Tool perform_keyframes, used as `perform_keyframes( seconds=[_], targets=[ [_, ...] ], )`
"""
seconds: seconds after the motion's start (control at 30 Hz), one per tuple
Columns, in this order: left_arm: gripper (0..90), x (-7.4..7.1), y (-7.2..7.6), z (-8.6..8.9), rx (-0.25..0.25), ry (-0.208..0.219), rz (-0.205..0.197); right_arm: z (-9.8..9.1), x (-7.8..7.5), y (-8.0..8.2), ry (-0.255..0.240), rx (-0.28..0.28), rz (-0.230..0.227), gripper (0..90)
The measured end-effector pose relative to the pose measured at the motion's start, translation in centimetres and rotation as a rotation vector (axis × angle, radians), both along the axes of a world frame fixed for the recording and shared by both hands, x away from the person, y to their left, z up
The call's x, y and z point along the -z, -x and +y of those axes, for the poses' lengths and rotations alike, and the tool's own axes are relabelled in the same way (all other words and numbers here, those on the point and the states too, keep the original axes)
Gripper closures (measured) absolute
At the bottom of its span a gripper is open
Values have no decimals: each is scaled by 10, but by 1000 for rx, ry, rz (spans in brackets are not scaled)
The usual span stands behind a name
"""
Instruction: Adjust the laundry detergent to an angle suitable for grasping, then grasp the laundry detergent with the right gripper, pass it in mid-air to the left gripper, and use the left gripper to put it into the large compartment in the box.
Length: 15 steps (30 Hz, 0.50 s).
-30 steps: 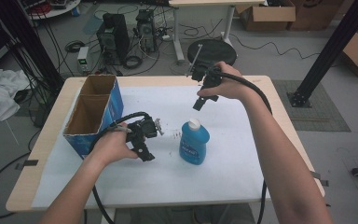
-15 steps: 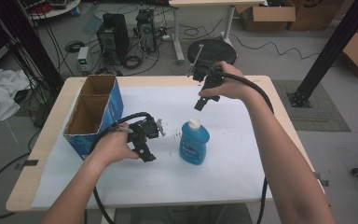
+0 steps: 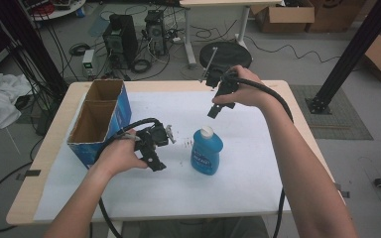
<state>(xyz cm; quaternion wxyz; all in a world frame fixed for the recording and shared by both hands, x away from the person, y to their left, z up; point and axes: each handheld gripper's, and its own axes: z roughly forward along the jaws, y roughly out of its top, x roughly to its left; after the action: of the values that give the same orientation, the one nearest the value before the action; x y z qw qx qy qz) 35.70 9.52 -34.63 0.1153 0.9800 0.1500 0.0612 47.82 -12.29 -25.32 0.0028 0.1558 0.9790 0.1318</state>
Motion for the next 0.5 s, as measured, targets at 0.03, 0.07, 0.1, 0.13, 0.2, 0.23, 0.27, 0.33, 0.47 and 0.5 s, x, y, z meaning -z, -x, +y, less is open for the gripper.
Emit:
perform_keyframes(
  seconds=[0.03, 0.07, 0.1, 0.13, 0.2, 0.23, 0.27, 0.33, 0.47, 0.5],
  targets=[
    [144, 0, 0, 0, 0, 0, 1, -1, -1, 1, -10, 0, -3, 272],
    [144, 0, 0, 0, 1, -4, 4, -1, -2, 1, -14, 0, -4, 272],
    [144, 0, 0, 0, 1, -4, 4, -1, -3, 1, -15, -1, -6, 270],
    [145, 0, 0, -1, 2, -3, 8, -2, -3, 1, -17, -2, -9, 270],
    [144, 0, -1, -2, 6, -6, 7, -3, -3, 1, -14, -4, -13, 269],
    [144, -1, -1, -3, 9, -6, 14, -3, -4, 1, -18, -2, -13, 269],
    [144, -1, -2, -3, 10, -8, 14, -4, -4, 1, -22, 1, -11, 269],
    [143, -1, -3, -3, 6, -9, 16, -4, -5, 0, -26, 3, -17, 269],
    [143, -1, -3, -2, 5, -6, 22, -6, -8, 1, -44, -9, -24, 268],
    [142, -2, -3, -2, 5, -8, 20, -7, -9, 1, -51, -7, -28, 268]
  ],
)
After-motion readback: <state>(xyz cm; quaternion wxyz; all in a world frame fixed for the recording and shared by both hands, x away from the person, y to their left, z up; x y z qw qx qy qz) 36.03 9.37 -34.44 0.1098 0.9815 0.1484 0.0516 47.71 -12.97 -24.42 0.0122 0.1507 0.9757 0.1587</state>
